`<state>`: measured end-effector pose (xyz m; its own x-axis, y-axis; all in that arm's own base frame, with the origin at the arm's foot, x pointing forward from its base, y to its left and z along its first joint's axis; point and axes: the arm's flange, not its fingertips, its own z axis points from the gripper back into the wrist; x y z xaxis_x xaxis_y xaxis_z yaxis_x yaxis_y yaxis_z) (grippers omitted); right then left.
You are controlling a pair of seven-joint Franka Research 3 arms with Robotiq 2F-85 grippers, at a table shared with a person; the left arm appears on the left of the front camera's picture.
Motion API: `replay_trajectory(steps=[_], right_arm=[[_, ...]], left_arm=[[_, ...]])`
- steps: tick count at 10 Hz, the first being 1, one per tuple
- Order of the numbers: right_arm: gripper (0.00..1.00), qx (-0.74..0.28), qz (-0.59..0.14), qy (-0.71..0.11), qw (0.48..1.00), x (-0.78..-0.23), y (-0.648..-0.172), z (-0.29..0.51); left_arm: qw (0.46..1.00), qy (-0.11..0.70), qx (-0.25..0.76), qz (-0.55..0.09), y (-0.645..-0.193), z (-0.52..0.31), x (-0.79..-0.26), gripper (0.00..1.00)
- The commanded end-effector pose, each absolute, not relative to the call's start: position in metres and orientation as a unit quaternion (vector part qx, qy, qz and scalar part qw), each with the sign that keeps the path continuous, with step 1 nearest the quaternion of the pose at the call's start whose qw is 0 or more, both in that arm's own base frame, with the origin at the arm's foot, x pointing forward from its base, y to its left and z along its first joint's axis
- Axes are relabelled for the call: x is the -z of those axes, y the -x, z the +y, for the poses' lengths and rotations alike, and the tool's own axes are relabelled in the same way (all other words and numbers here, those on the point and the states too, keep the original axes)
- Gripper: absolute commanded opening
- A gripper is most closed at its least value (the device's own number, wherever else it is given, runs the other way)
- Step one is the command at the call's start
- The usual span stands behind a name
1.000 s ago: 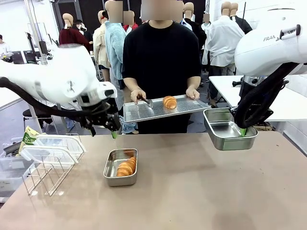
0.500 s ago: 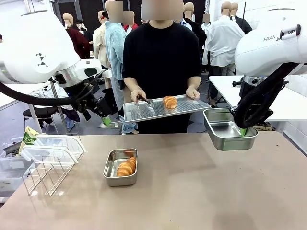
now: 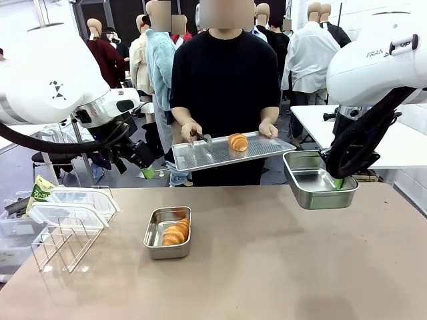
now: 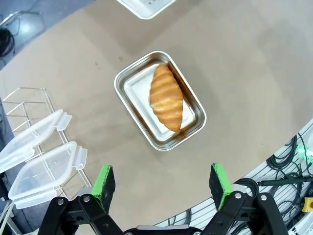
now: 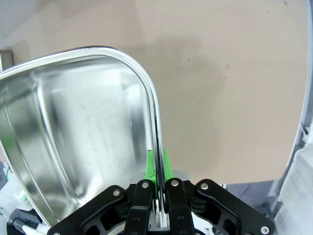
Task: Place the bread in airtight containers.
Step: Once an object is inside an Airtight Container , place the container in the center of the table.
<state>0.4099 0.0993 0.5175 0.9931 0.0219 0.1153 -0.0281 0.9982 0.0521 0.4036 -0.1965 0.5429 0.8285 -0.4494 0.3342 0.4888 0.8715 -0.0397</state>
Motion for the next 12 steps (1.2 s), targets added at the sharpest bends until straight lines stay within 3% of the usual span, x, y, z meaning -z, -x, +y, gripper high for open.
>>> replay_trajectory(steps=[1,12], right_arm=[[0.0,-0.011,-0.061,-0.027,0.998,-0.5168,-0.4073,0.098],[0.0,-0.011,-0.061,-0.027,0.998,-0.5168,-0.4073,0.098]], left_arm=[[0.953,0.058,0.247,-0.163,-0.4021,-0.1953,-0.5471,1.0],[0.953,0.058,0.247,-0.163,-0.4021,-0.1953,-0.5471,1.0]])
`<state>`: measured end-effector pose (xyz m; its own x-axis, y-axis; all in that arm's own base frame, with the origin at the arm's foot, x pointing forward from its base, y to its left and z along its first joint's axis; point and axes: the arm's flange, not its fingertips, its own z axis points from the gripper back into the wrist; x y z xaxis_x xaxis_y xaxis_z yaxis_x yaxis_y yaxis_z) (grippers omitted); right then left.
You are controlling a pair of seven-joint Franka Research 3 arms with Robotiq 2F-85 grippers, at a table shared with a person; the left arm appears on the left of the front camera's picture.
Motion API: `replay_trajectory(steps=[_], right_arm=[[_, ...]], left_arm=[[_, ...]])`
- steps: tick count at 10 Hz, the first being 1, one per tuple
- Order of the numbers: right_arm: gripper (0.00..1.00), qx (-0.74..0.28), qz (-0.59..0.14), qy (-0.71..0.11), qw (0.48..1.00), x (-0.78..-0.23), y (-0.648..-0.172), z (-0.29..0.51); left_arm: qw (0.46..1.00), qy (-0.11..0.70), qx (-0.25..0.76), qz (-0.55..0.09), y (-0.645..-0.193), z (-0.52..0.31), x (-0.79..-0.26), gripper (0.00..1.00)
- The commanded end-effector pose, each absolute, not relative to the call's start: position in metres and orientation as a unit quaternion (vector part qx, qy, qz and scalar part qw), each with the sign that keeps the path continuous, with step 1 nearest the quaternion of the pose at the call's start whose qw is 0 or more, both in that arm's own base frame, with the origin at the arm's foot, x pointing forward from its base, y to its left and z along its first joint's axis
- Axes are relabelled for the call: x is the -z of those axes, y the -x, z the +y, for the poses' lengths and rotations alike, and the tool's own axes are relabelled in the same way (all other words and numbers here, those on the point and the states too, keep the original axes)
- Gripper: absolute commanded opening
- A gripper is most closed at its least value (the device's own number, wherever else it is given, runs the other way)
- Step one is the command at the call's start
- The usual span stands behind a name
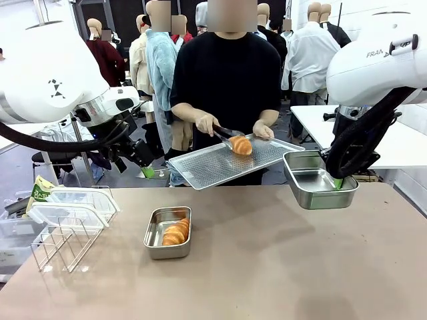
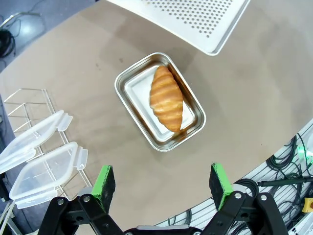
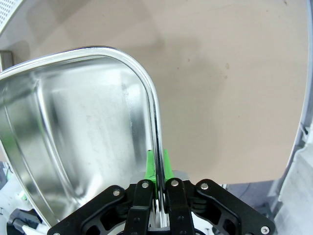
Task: Place the bread in airtight containers.
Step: Once an object is inside an Airtight Container , place the container in the center of the table.
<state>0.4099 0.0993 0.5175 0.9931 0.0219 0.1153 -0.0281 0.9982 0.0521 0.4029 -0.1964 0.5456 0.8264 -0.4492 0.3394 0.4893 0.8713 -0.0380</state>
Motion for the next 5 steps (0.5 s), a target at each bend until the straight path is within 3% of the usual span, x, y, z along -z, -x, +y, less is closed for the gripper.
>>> replay_trajectory(steps=[1,5], right_arm=[[0.0,-0.011,-0.061,-0.027,0.998,-0.5168,-0.4073,0.098],[0.0,-0.011,-0.061,-0.027,0.998,-0.5168,-0.4073,0.098]], left_arm=[[0.953,0.058,0.247,-0.163,-0.4021,-0.1953,-0.5471,1.0],[0.953,0.058,0.247,-0.163,-0.4021,-0.1953,-0.5471,1.0]])
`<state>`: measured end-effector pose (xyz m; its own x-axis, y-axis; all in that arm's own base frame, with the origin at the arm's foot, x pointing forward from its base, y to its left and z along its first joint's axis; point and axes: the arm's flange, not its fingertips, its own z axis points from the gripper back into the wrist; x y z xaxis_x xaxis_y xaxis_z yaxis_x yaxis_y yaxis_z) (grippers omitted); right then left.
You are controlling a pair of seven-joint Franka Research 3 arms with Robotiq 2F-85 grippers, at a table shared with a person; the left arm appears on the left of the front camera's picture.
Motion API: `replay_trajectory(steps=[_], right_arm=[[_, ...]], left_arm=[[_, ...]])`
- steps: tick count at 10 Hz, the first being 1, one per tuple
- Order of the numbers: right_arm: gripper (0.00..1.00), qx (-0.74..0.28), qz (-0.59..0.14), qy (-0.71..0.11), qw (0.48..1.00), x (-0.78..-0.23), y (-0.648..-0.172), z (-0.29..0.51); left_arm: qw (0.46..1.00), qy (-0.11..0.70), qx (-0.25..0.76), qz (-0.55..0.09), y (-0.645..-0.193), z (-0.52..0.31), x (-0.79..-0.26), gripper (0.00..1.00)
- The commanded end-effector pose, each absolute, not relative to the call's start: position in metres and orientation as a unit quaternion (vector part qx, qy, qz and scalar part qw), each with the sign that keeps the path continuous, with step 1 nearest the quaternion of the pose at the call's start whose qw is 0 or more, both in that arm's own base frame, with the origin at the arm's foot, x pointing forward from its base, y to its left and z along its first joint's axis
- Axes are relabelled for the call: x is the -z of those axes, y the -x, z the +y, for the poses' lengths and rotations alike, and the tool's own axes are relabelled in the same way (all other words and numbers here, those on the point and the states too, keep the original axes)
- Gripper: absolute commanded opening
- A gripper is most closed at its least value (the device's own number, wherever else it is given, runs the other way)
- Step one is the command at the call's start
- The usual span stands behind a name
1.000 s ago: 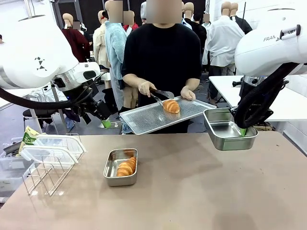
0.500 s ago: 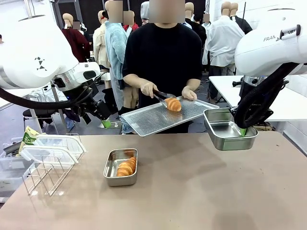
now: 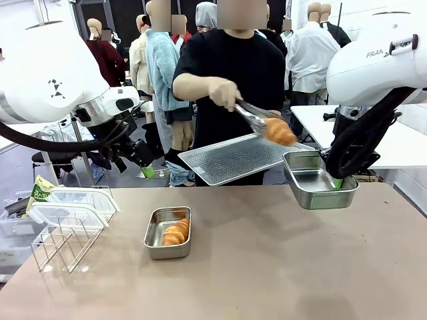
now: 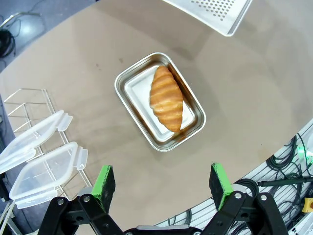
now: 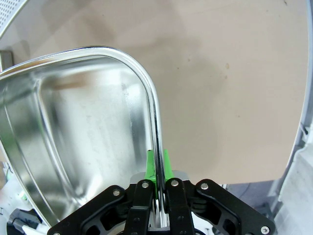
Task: Place the bread in airtight containers.
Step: Once an object is inside an Airtight Container , place the container in the center of the table.
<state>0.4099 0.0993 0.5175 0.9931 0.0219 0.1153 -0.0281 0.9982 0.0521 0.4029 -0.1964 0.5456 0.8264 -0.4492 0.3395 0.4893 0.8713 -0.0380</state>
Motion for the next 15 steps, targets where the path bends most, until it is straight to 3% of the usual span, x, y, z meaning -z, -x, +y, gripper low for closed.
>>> replay_trajectory(steps=[1,15], right_arm=[[0.0,-0.011,-0.061,-0.027,0.998,-0.5168,-0.4073,0.098],[0.0,-0.011,-0.061,-0.027,0.998,-0.5168,-0.4073,0.098]], left_arm=[[0.953,0.058,0.247,-0.163,-0.4021,-0.1953,-0.5471,1.0],[0.953,0.058,0.247,-0.163,-0.4021,-0.1953,-0.5471,1.0]])
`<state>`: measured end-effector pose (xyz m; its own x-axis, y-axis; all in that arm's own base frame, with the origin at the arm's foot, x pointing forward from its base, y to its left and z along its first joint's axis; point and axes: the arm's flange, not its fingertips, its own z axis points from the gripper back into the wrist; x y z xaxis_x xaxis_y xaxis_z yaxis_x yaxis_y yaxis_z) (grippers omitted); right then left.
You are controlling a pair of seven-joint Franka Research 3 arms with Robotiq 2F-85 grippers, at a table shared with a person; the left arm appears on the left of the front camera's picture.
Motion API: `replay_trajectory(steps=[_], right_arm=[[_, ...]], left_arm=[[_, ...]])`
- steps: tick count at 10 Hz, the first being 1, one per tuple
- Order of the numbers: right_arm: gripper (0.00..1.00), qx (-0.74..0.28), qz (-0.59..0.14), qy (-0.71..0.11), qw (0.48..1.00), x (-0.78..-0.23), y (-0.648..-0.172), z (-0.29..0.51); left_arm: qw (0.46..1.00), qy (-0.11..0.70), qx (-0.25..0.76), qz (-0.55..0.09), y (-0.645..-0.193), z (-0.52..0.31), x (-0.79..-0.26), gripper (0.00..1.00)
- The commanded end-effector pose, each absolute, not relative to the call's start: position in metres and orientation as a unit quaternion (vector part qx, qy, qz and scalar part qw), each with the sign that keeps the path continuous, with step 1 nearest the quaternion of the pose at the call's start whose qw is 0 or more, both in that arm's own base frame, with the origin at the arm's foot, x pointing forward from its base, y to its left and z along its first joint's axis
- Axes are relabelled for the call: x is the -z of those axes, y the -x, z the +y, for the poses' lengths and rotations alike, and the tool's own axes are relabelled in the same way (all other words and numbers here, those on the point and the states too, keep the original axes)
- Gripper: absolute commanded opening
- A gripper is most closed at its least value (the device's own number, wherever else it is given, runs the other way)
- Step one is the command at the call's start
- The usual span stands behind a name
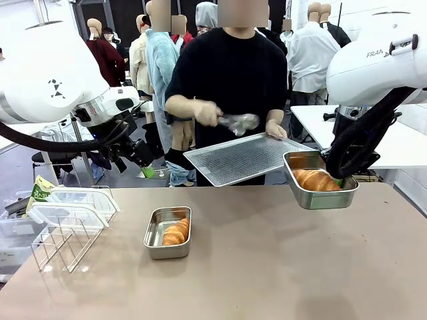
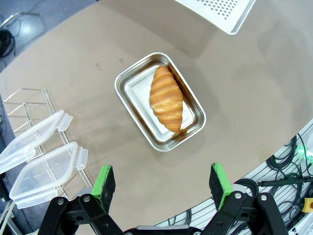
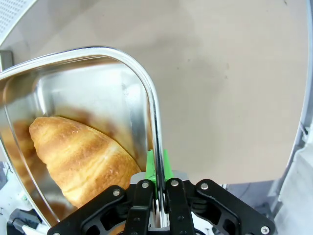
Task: Place the bread in airtight containers.
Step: Once an object is inside an Airtight Container , place the container in the center of the table.
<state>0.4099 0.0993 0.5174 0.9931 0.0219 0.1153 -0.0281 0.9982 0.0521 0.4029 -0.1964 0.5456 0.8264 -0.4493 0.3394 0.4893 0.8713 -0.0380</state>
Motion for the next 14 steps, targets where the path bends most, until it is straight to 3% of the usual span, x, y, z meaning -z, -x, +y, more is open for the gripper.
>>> replay_trajectory(steps=[1,14], right_arm=[[0.0,-0.011,-0.061,-0.027,0.998,-0.5168,-0.4073,0.098],[0.0,-0.011,-0.061,-0.027,0.998,-0.5168,-0.4073,0.098]], left_arm=[[0.953,0.058,0.247,-0.163,-0.4021,-0.1953,-0.5471,1.0],[0.953,0.058,0.247,-0.163,-0.4021,-0.1953,-0.5471,1.0]])
